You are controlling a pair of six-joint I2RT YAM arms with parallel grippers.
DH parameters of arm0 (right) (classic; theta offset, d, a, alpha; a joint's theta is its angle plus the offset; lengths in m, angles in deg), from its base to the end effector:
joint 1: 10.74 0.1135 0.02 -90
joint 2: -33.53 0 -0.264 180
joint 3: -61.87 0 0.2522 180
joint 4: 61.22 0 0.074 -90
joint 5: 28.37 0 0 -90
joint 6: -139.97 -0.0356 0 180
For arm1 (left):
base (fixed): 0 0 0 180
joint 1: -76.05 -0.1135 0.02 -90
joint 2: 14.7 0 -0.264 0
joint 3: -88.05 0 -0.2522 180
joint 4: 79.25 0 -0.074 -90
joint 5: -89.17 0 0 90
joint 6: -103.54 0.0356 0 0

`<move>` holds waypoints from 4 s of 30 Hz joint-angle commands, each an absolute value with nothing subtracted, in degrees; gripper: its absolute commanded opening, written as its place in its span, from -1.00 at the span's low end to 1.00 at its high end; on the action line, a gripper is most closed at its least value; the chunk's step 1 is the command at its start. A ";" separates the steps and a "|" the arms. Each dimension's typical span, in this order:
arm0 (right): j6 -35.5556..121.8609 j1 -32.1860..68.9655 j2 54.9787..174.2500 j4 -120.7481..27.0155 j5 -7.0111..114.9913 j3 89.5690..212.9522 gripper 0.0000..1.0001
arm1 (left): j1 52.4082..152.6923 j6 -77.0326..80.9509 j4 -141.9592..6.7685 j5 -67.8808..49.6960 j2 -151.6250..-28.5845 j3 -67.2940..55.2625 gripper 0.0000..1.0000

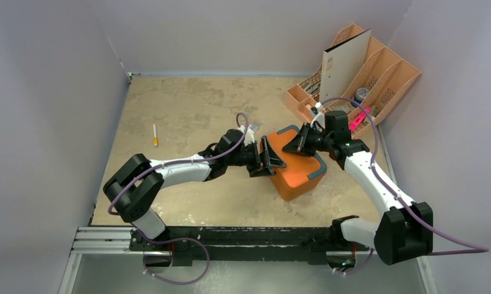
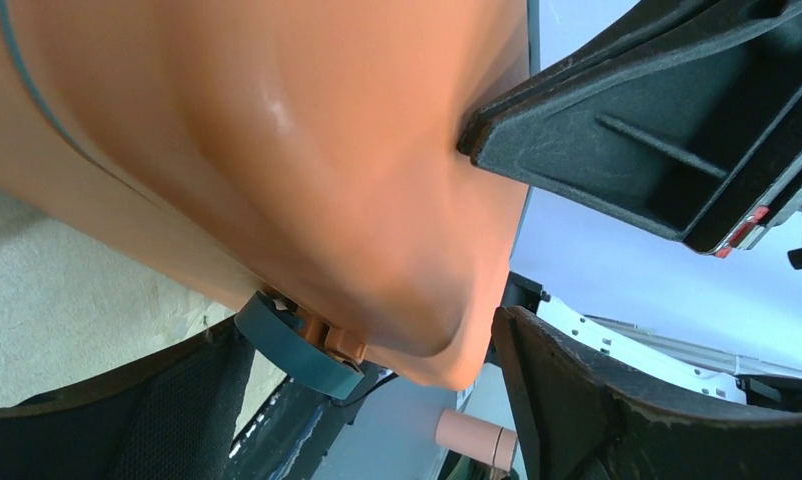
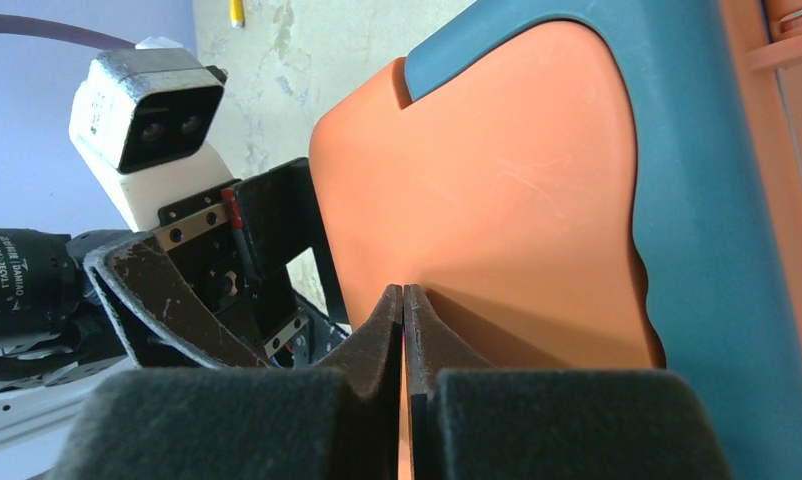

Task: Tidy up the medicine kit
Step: Close the medicine box at the center of the board.

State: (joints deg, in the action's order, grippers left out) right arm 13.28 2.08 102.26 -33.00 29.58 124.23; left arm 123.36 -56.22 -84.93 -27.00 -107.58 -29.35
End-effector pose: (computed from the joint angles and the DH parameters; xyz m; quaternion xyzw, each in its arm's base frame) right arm 0.2499 0.0763 0.2724 0.0504 0.8591 0.4091 0.3034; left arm 0.2240 -0.2660 0.2059 -0.0396 0.8278 -0.5483 0.1122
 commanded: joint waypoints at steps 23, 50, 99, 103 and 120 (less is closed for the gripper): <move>14.98 2.81 102.66 -26.90 33.78 122.05 -1.00 | 123.93 -55.29 -82.44 -21.10 -99.34 -31.71 0.63; 15.41 2.89 102.86 -26.46 33.91 122.57 -1.00 | 124.04 -51.68 -79.73 -19.08 -100.75 -32.68 -0.20; 16.86 3.00 101.84 -23.96 33.90 124.69 -1.00 | 123.69 -49.65 -84.05 -22.44 -98.50 -36.68 -0.17; 16.77 2.98 101.58 -24.12 33.92 124.43 -1.00 | 123.51 -49.71 -85.83 -22.64 -99.42 -37.13 -0.21; 16.84 3.06 101.39 -24.04 33.60 123.91 -1.00 | 123.21 -51.67 -86.13 -22.20 -102.55 -36.28 -0.38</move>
State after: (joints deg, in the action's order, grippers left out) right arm 14.20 2.76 101.34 -30.56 30.67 124.79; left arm 123.64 -51.26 -82.14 -21.87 -101.61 -36.82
